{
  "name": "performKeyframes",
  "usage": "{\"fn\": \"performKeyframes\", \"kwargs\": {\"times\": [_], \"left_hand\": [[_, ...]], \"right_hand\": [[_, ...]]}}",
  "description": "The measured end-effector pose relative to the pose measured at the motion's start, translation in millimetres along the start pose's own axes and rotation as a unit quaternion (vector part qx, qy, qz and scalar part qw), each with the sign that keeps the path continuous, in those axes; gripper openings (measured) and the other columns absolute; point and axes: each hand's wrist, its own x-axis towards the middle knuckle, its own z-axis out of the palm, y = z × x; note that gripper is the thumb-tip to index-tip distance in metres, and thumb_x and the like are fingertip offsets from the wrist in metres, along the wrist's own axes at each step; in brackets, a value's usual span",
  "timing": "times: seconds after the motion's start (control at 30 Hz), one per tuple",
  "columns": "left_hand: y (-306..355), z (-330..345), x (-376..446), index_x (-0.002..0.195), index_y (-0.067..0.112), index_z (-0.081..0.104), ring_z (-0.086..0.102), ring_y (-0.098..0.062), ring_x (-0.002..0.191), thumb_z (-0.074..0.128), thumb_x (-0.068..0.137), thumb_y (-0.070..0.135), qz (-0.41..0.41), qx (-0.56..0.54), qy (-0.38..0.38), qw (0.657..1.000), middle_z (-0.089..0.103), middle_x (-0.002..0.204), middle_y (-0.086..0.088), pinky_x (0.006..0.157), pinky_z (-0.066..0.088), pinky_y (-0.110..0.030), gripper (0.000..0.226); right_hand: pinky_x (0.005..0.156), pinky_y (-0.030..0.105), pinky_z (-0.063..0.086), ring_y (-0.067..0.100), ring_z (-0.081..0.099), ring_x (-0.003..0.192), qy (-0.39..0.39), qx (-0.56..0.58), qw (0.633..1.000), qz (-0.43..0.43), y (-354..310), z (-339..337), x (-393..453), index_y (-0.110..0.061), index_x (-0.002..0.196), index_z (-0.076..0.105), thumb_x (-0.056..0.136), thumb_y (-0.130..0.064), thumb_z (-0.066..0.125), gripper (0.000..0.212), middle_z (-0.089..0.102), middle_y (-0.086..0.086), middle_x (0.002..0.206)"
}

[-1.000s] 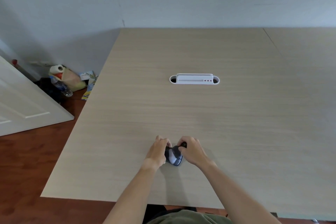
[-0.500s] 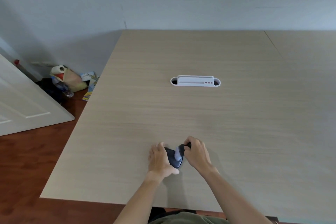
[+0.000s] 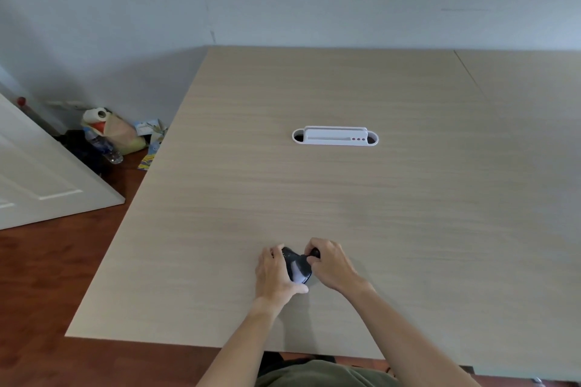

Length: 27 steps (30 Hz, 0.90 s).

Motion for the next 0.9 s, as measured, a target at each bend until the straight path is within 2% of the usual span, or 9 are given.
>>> {"fn": "performKeyframes", "kwargs": {"times": [0.13, 0.23, 0.33, 0.43, 0.5, 0.6, 0.67, 0.8, 0.9], "left_hand": [[-1, -6, 0, 0.138, 0.018, 0.036, 0.045, -0.021, 0.117, 0.085, 0.043, 0.04, 0.01, 0.021, -0.012, 1.0, 0.042, 0.125, 0.002, 0.099, 0.039, -0.03, 0.109], [-3, -7, 0, 0.137, 0.019, 0.035, 0.046, -0.02, 0.118, 0.086, 0.041, 0.041, 0.013, 0.022, -0.012, 1.0, 0.043, 0.125, 0.003, 0.098, 0.039, -0.031, 0.111], [-3, -8, 0, 0.136, 0.02, 0.036, 0.046, -0.02, 0.118, 0.086, 0.042, 0.04, 0.016, 0.03, -0.022, 0.999, 0.044, 0.125, 0.003, 0.099, 0.038, -0.031, 0.108], [-4, -11, 1, 0.135, 0.022, 0.037, 0.045, -0.019, 0.118, 0.085, 0.042, 0.039, 0.024, 0.043, -0.03, 0.998, 0.044, 0.124, 0.005, 0.099, 0.038, -0.031, 0.106], [-4, -13, 2, 0.134, 0.024, 0.037, 0.043, -0.019, 0.119, 0.085, 0.042, 0.038, 0.031, 0.052, -0.036, 0.998, 0.044, 0.125, 0.005, 0.099, 0.037, -0.03, 0.105], [-4, -16, 3, 0.135, 0.027, 0.035, 0.04, -0.02, 0.12, 0.087, 0.043, 0.035, 0.028, 0.047, -0.044, 0.998, 0.041, 0.127, 0.005, 0.098, 0.034, -0.03, 0.106], [-3, -17, 3, 0.136, 0.029, 0.034, 0.038, -0.021, 0.12, 0.087, 0.043, 0.033, 0.024, 0.042, -0.048, 0.998, 0.04, 0.126, 0.003, 0.099, 0.034, -0.03, 0.107], [-4, -19, 5, 0.137, 0.029, 0.034, 0.036, -0.021, 0.122, 0.087, 0.041, 0.035, 0.028, 0.05, -0.051, 0.997, 0.039, 0.129, 0.003, 0.101, 0.035, -0.031, 0.11], [-4, -19, 5, 0.139, 0.028, 0.034, 0.037, -0.022, 0.124, 0.087, 0.043, 0.036, 0.038, 0.063, -0.05, 0.996, 0.039, 0.131, 0.003, 0.103, 0.033, -0.032, 0.111]], "right_hand": [[0.059, 0.032, 0.039, 0.028, 0.057, 0.081, 0.107, -0.041, 0.992, 0.053, 2, -4, 1, -0.01, 0.085, 0.06, 0.079, 0.0, 0.046, 0.017, 0.062, 0.004, 0.092], [0.065, 0.032, 0.047, 0.023, 0.057, 0.079, 0.065, 0.021, 0.998, 0.0, -5, -4, 5, -0.01, 0.081, 0.062, 0.078, 0.001, 0.048, 0.018, 0.064, 0.002, 0.084], [0.061, 0.026, 0.043, 0.023, 0.058, 0.08, 0.0, 0.012, 1.0, -0.001, -10, 0, 6, -0.01, 0.082, 0.063, 0.078, 0.002, 0.047, 0.02, 0.065, 0.003, 0.084], [0.063, 0.033, 0.039, 0.03, 0.059, 0.084, 0.088, -0.058, 0.992, 0.065, -4, 0, 6, -0.011, 0.087, 0.06, 0.081, -0.002, 0.045, 0.018, 0.06, 0.004, 0.093], [0.065, 0.035, 0.042, 0.029, 0.058, 0.084, 0.124, -0.031, 0.99, 0.054, -2, -1, 5, -0.01, 0.086, 0.059, 0.082, -0.001, 0.046, 0.016, 0.061, 0.004, 0.092], [0.067, 0.032, 0.046, 0.023, 0.057, 0.08, 0.039, 0.029, 0.999, -0.001, -8, 1, 6, -0.009, 0.083, 0.062, 0.08, 0.002, 0.048, 0.018, 0.066, 0.004, 0.084], [0.066, 0.033, 0.046, 0.023, 0.057, 0.081, -0.003, 0.015, 1.0, -0.002, -9, 5, 6, -0.01, 0.083, 0.062, 0.079, 0.001, 0.047, 0.019, 0.065, 0.005, 0.086], [0.065, 0.034, 0.039, 0.03, 0.058, 0.086, 0.112, -0.045, 0.991, 0.062, -5, 5, 5, -0.01, 0.087, 0.058, 0.083, -0.002, 0.045, 0.016, 0.06, 0.004, 0.095], [0.067, 0.036, 0.045, 0.024, 0.056, 0.081, 0.094, 0.011, 0.995, 0.018, -4, 6, 6, -0.012, 0.08, 0.057, 0.079, 0.001, 0.045, 0.018, 0.062, 0.002, 0.087]]}}
